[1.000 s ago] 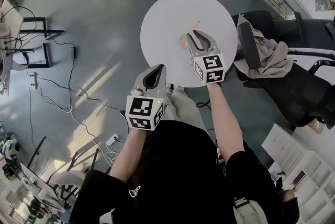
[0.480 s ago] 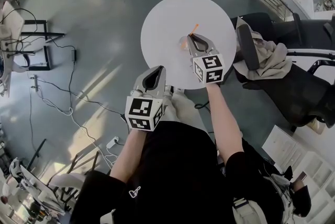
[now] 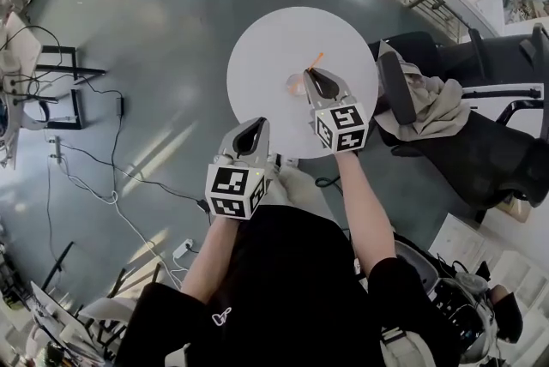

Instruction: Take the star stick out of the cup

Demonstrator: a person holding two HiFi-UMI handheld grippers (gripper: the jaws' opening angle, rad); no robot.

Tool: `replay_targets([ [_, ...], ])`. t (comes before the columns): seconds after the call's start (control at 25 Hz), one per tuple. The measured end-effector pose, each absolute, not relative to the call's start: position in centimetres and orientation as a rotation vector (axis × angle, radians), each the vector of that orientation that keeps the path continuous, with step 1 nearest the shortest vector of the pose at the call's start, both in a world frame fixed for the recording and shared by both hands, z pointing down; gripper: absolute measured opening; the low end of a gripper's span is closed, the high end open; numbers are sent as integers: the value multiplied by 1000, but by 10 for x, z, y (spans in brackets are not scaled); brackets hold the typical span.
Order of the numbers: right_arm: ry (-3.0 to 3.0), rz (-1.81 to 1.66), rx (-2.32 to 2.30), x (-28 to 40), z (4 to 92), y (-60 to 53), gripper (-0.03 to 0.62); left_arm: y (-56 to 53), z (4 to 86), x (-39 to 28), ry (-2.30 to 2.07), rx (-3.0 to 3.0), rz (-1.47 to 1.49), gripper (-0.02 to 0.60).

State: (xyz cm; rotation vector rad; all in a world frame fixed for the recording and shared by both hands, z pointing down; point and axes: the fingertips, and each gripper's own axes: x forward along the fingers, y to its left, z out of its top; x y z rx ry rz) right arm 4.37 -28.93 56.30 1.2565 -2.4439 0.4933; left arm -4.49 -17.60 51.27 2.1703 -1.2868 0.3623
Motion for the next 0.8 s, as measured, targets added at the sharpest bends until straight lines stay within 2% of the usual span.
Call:
replay_targets([
  [0.44, -2561, 272, 1283, 43, 467, -285, 23, -187, 491, -31, -1286, 2228, 323, 2],
  [0.8, -2602, 246, 1271, 52, 447, -284, 23, -190, 484, -21, -1307, 2238, 315, 2],
])
